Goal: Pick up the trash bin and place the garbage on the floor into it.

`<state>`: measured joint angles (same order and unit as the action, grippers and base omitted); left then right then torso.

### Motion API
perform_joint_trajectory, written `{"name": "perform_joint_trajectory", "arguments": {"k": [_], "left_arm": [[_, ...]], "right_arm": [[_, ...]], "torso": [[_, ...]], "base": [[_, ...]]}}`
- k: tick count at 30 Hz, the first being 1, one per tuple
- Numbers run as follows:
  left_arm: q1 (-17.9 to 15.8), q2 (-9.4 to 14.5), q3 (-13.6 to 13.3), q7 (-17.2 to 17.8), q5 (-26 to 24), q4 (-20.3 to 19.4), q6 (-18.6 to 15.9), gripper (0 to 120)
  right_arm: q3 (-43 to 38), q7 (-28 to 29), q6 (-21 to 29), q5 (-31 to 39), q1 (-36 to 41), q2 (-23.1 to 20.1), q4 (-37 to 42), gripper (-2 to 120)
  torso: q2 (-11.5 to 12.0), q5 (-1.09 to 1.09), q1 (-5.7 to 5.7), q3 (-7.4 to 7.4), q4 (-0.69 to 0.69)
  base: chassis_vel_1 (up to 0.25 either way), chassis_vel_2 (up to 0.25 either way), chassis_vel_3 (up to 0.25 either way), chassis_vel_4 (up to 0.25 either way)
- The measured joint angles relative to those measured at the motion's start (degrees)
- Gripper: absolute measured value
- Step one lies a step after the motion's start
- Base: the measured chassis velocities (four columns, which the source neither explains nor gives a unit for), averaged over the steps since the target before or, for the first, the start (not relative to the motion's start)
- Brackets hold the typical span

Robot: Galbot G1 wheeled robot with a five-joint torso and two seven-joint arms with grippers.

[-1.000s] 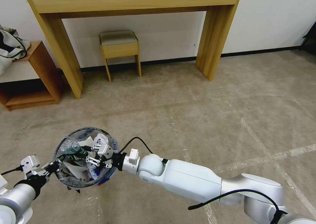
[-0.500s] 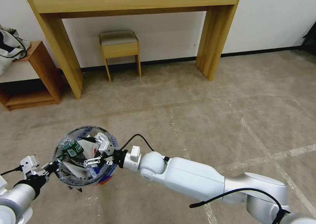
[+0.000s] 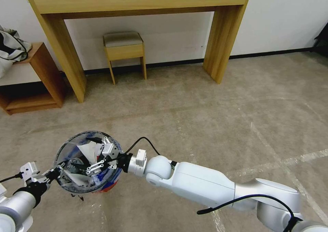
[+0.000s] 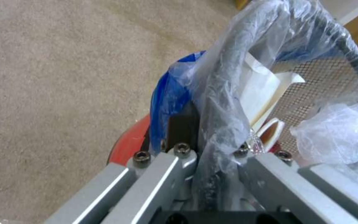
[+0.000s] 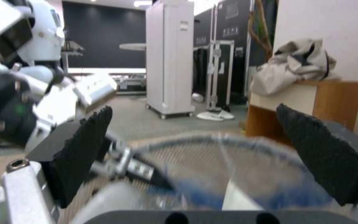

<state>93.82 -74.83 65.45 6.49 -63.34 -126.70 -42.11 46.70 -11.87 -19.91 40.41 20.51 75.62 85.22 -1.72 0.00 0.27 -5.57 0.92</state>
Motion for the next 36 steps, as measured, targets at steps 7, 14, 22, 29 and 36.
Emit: {"name": "perform_joint_trajectory", "arguments": {"k": [7,14,22,29,36], "left_arm": [[0.0,0.1,0.2,0.0,0.0,0.2,0.0,1],[0.1,0.1,0.3,0.1,0.0,0.3,0.0,1],[0.1,0.4,0.4,0.1,0.0,0.7,0.0,1],[0.0,0.4,0.4,0.1,0.0,0.7,0.0,1],[0.1,0.5,0.6,0.1,-0.1,0.5,0.0,1]], "right_arm": [[-2.1,0.1,0.0,0.6,-1.4,0.1,1.8,100],[-2.9,0.1,-0.1,1.3,-1.9,0.5,2.3,100],[-4.4,0.3,-0.1,2.3,-2.2,0.6,3.9,100],[-7.7,0.6,0.9,4.2,-3.2,-0.1,6.9,100],[-11.3,0.6,1.3,6.1,-4.0,-1.3,9.0,100]], "torso": [[0.0,0.0,0.0,0.0,0.0],[0.0,0.0,0.0,0.0,0.0],[0.0,0.0,0.0,0.0,0.0],[0.0,0.0,0.0,0.0,0.0],[0.0,0.0,0.0,0.0,0.0]], "base": [[0.0,0.0,0.0,0.0],[0.0,0.0,0.0,0.0],[0.0,0.0,0.0,0.0],[0.0,0.0,0.0,0.0],[0.0,0.0,0.0,0.0]]}}
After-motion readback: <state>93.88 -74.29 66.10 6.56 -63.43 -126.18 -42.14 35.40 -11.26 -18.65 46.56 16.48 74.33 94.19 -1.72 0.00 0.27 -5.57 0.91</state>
